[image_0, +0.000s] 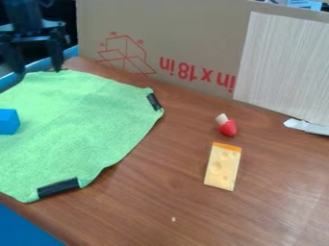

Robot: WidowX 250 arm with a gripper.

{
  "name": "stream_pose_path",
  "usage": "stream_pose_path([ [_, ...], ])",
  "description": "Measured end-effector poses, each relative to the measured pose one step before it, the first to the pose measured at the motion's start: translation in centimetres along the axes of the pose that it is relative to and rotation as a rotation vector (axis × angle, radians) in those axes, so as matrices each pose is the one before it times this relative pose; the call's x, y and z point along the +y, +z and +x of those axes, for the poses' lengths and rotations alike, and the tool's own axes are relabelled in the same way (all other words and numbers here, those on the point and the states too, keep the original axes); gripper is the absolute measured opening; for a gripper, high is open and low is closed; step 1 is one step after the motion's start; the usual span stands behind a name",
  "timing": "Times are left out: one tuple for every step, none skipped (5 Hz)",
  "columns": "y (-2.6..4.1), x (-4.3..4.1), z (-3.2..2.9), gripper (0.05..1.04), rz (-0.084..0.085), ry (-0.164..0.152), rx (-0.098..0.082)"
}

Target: Move the blue object to the bottom right of the table

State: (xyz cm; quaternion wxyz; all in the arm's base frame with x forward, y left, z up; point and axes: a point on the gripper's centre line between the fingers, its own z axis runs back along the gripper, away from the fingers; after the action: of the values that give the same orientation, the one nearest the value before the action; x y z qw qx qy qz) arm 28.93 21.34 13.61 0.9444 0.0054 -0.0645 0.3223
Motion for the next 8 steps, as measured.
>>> stream_pose_path([
  [-0.814, 1.984, 0.012, 1.001, -0.0234, -0.0871, -0.0162],
  [-0.826, 2.727, -0.822, 1.001, -0.0085, -0.0525, -0.0142],
  [-1.561, 0.657, -1.545, 1.001, 0.0309, -0.0728, 0.0021],
  [-0.394, 0.419, -0.355, 1.001, 0.0151, -0.0003, -0.0211],
  [-0.297, 0.393, 0.013, 1.001, 0.0113, 0.0405, -0.0209],
  [-0.272, 0.087, 0.011, 1.001, 0.0134, 0.0302, -0.0079],
  [-1.366, 0.339, -0.124, 1.001, 0.0162, 0.0427, 0.0231],
  [-0.036, -0.137, 0.183, 1.001, 0.0187, -0.0089, -0.0057],
])
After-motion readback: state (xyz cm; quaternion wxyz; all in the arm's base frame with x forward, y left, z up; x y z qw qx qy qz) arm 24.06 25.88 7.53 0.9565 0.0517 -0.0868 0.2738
